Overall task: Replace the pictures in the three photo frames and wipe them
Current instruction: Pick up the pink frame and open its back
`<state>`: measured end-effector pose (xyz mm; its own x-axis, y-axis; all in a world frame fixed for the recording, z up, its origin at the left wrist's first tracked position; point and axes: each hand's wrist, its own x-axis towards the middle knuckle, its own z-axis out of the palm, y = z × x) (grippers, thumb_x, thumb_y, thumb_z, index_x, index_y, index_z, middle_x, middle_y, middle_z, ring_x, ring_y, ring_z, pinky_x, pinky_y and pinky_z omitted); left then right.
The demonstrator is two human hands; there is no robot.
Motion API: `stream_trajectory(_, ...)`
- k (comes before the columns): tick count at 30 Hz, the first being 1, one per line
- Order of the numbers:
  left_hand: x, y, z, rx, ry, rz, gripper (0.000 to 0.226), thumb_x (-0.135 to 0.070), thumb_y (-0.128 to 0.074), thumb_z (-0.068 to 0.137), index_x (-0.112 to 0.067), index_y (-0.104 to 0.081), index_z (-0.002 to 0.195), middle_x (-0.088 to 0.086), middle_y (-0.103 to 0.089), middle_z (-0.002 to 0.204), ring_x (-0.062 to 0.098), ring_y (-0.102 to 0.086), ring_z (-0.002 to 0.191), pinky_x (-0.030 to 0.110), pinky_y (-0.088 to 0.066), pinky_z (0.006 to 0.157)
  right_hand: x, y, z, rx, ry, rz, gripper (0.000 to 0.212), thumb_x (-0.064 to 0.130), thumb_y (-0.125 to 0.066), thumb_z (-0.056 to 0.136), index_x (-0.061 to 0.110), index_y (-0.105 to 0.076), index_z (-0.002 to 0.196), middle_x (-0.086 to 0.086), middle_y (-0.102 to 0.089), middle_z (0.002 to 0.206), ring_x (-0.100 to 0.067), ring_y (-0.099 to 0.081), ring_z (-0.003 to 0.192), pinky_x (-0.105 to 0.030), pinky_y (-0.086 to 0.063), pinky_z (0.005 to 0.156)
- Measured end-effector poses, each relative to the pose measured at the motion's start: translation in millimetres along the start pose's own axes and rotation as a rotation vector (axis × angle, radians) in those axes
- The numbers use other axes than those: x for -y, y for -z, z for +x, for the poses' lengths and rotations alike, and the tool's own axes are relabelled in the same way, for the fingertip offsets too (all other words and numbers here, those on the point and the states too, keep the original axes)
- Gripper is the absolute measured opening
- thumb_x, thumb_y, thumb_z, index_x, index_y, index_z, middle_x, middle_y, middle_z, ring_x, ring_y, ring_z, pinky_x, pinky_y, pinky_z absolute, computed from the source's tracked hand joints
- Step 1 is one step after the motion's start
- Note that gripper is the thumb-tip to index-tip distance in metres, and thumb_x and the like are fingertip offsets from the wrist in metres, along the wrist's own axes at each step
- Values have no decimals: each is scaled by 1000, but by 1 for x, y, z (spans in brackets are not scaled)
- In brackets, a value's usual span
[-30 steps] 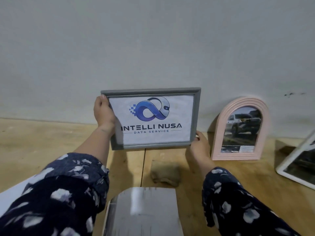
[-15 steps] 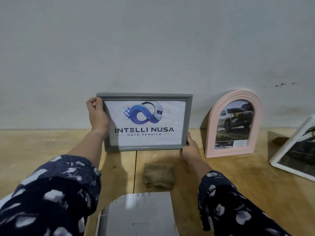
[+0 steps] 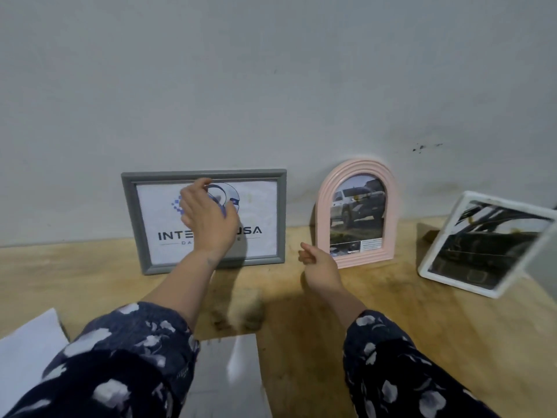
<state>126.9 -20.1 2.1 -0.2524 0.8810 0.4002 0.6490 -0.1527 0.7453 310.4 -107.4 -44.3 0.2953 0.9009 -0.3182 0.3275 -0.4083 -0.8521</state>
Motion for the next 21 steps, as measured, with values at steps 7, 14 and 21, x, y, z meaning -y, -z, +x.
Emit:
stream_trajectory(7, -80, -72, -40, 416, -130, -162, 46, -15, -56, 93, -11, -38, 135, 8, -39, 131, 22, -44, 119, 39, -39, 105, -17, 96, 16, -413, 153, -82, 44, -5, -43, 93, 17, -55, 129, -1, -55, 128, -17, -52, 119, -24, -39, 99)
stream_trajectory(14, -129, -119, -69, 476, 103, -185, 65, -30, -44, 101, -11, -9, 152, 7, -12, 159, 22, -16, 145, 35, -15, 119, -47, 163, 61, -297, -2, -11, 62, -2, -37, 95, 23, -23, 149, -2, -31, 151, -26, -38, 134, -45, -38, 109)
stream_trajectory(21, -139, -142, -86, 373, 309, -212, 68, -34, -48, 98, -10, -14, 152, 9, -21, 156, 26, -22, 143, 41, -18, 119, -56, 177, 77, -78, -2, 47, 51, 11, -29, 98, 33, -32, 143, 2, -56, 129, -23, -57, 107, -43, -49, 96)
